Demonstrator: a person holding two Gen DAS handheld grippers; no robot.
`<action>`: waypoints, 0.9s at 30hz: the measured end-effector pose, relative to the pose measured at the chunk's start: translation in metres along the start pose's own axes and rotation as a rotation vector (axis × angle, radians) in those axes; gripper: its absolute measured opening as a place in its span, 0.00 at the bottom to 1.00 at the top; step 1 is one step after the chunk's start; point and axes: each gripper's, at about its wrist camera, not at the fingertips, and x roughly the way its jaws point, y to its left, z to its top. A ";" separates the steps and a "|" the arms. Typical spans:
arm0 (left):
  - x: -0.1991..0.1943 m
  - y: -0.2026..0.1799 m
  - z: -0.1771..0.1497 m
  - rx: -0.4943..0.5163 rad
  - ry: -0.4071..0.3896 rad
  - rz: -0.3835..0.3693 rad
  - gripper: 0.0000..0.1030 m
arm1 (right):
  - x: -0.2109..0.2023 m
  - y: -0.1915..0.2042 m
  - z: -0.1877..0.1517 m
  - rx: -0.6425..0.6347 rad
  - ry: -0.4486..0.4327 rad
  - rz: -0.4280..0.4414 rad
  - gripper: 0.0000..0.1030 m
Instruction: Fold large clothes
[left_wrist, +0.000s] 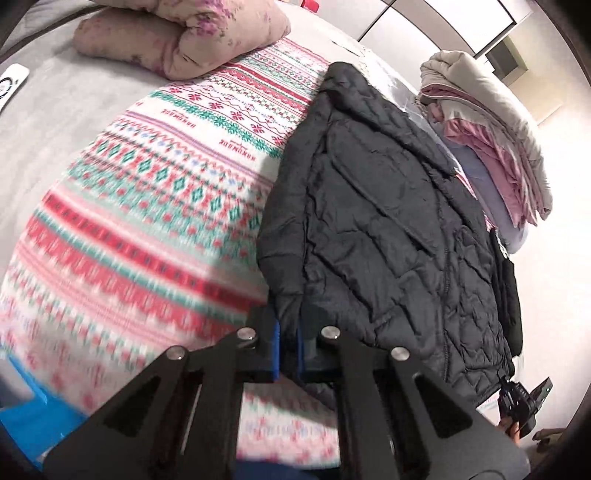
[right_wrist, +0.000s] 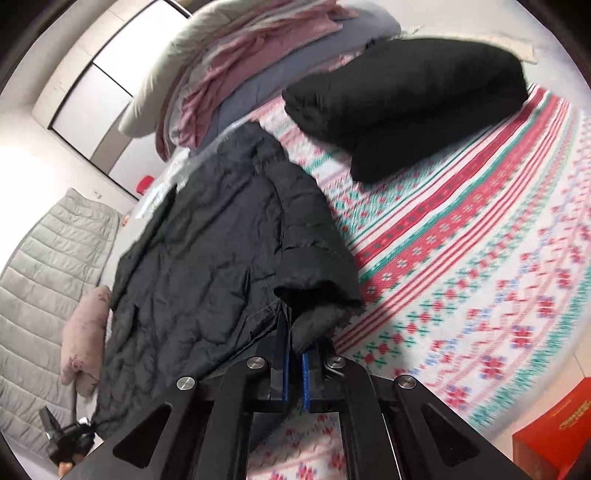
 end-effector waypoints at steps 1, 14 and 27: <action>-0.007 -0.002 -0.005 0.005 -0.007 -0.002 0.07 | -0.008 0.001 -0.001 -0.009 -0.010 0.005 0.03; -0.009 0.006 -0.020 0.041 0.006 0.017 0.07 | -0.012 -0.011 -0.014 -0.028 0.029 -0.025 0.03; 0.020 0.029 -0.027 -0.070 0.115 -0.085 0.43 | 0.024 -0.060 -0.027 0.157 0.094 0.105 0.25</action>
